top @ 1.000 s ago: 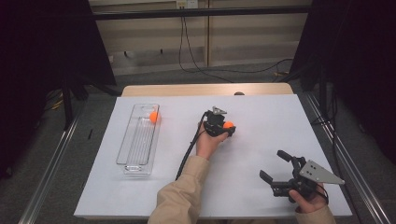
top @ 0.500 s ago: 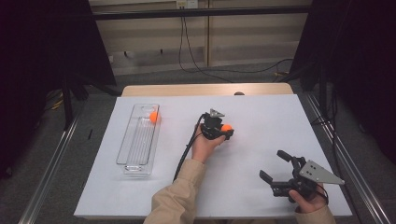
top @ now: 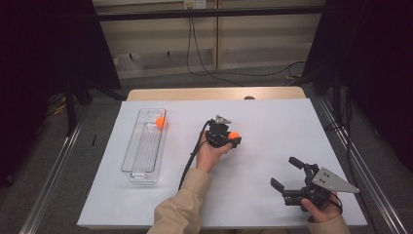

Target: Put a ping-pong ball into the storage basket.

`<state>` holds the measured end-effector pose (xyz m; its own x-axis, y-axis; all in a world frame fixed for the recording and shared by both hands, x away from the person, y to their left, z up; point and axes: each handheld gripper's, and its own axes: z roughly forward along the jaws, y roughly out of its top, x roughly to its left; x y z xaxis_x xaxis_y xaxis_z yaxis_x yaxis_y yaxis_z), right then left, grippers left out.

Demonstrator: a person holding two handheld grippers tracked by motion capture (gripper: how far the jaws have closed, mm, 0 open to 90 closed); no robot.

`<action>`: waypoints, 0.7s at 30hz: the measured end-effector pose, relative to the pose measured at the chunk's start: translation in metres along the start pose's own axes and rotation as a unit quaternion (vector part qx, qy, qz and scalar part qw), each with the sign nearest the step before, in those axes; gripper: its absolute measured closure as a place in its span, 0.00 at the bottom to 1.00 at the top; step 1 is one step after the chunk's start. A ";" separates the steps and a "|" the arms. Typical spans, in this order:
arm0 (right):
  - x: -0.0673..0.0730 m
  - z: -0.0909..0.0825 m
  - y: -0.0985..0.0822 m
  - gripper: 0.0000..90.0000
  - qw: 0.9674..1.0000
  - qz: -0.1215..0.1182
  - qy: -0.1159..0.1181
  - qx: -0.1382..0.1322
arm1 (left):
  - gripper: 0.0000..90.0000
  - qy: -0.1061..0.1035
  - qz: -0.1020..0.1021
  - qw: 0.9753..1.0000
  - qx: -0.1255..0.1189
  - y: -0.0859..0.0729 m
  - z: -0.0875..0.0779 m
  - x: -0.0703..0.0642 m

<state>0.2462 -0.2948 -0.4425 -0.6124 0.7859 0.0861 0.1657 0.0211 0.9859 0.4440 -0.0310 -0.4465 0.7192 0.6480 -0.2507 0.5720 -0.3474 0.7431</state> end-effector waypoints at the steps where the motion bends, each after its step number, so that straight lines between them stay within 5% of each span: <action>1: 0.000 0.000 0.000 0.03 1.000 0.000 0.000 0.000 | 0.57 -0.001 0.001 1.000 0.001 0.000 -0.001 0.000; 21: 0.000 0.000 0.000 0.03 1.000 -0.002 0.001 0.000 | 0.57 -0.009 -0.002 1.000 0.010 -0.008 -0.015 0.006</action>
<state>0.2458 -0.2946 -0.4423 -0.6141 0.7849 0.0829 0.1634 0.0237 0.9863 0.4377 -0.0145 -0.4443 0.7243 0.6368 -0.2643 0.5816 -0.3585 0.7302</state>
